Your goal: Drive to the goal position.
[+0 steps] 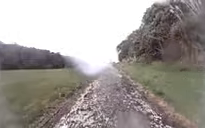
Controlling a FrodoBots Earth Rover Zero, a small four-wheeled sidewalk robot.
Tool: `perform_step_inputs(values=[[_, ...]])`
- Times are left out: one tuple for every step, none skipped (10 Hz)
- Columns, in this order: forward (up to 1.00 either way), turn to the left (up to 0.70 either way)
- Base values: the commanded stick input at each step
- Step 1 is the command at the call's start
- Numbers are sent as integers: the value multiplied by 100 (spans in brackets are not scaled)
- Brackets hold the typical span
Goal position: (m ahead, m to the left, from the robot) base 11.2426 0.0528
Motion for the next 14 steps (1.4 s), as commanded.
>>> perform_step_inputs(values=[[70,0],[70,0],[70,0],[70,0],[70,0],[70,0],[70,0],[70,0],[70,0],[70,0],[70,0],[70,0],[70,0],[70,0]])
